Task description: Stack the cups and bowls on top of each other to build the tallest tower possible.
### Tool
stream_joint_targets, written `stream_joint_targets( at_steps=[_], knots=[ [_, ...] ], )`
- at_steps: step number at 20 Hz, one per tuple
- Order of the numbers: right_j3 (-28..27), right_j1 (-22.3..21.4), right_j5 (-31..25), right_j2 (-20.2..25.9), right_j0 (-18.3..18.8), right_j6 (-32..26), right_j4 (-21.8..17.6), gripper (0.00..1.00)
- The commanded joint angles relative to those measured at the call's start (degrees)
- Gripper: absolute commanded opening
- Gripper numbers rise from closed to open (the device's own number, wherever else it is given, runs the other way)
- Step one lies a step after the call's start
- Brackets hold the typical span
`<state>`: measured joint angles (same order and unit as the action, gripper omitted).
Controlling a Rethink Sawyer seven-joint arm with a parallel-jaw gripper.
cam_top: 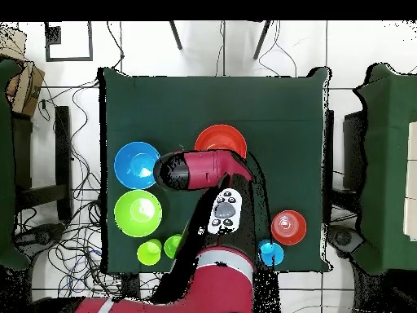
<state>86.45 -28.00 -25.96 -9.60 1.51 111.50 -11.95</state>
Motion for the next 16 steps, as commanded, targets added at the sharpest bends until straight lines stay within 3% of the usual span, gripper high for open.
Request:
stream_joint_targets(
  at_steps=[1, 16],
  knots=[
    [-3.92, 1.94, 1.84, 3.97, -0.63, 5.14, 0.12, 0.00],
    [-3.03, 1.55, 2.34, 3.75, -0.87, 5.36, 0.22, 0.00]
  ],
)
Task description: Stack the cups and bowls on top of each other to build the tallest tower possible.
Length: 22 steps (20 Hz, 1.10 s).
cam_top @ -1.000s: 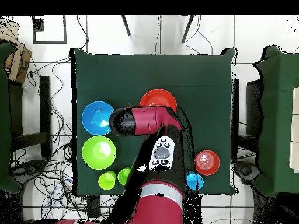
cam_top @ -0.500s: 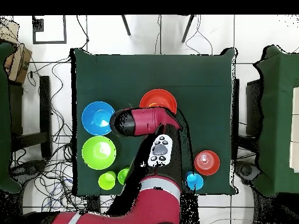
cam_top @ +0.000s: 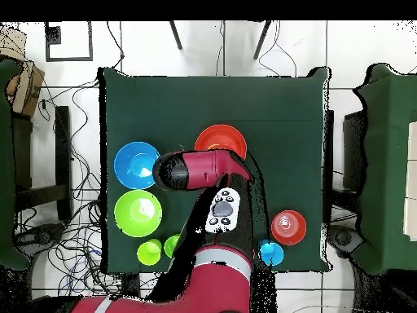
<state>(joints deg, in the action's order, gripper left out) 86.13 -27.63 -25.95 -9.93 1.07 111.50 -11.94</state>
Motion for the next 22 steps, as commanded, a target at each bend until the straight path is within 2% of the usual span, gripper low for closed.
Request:
stream_joint_targets(
  at_steps=[1, 9, 22],
  knots=[
    [-2.61, 1.13, 2.29, 4.04, -0.44, 5.38, 0.21, 0.00],
    [-2.51, -0.02, 0.41, 4.21, -0.44, 4.96, 0.67, 0.00],
    [-2.11, 0.15, 1.12, 4.59, -0.39, 5.59, 1.12, 0.00]
  ],
)
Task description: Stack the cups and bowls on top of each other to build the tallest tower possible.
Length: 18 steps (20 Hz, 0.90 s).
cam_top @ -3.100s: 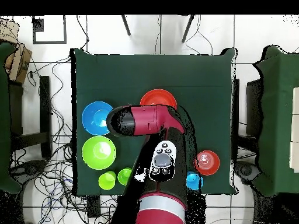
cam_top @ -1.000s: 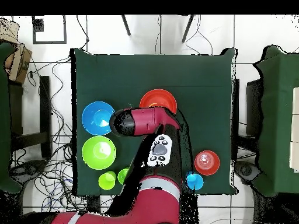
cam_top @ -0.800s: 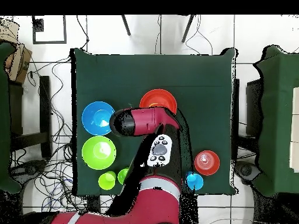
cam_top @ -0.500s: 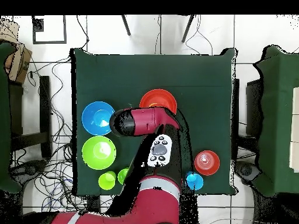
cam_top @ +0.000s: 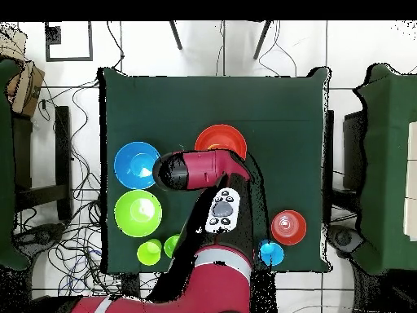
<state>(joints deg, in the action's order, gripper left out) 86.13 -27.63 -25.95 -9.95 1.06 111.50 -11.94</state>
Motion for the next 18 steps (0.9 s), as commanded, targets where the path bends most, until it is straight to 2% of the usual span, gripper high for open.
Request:
stream_joint_targets(
  at_steps=[1, 18],
  knots=[
    [-2.20, 0.28, 1.13, 4.68, -0.45, 5.75, 1.25, 0.00],
    [-1.42, -1.82, -1.01, 4.30, -0.40, 4.72, 1.15, 0.00]
  ],
)
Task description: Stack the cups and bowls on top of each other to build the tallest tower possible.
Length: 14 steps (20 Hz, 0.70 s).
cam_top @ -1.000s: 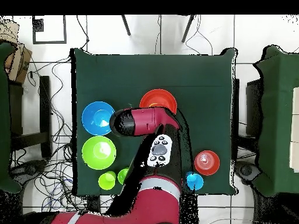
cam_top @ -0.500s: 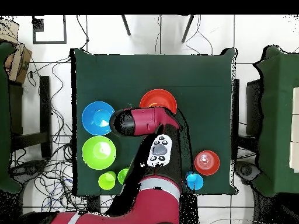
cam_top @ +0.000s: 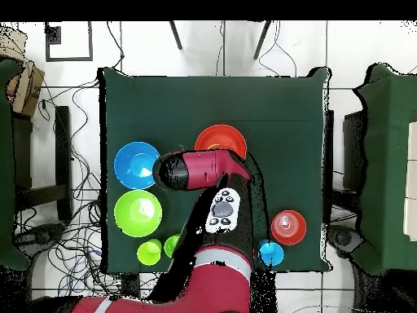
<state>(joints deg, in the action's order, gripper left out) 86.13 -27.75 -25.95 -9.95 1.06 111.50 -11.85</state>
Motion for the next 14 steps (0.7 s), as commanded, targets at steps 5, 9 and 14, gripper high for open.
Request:
stream_joint_targets(
  at_steps=[5, 9, 14],
  knots=[
    [-0.90, -2.50, -1.62, 3.89, -0.69, 4.59, 0.84, 0.00],
    [-0.72, -2.96, -1.93, 3.86, -0.54, 4.45, 0.88, 0.00],
    [-0.84, -2.54, -1.35, 3.76, -0.68, 4.89, 0.77, 0.00]
  ],
)
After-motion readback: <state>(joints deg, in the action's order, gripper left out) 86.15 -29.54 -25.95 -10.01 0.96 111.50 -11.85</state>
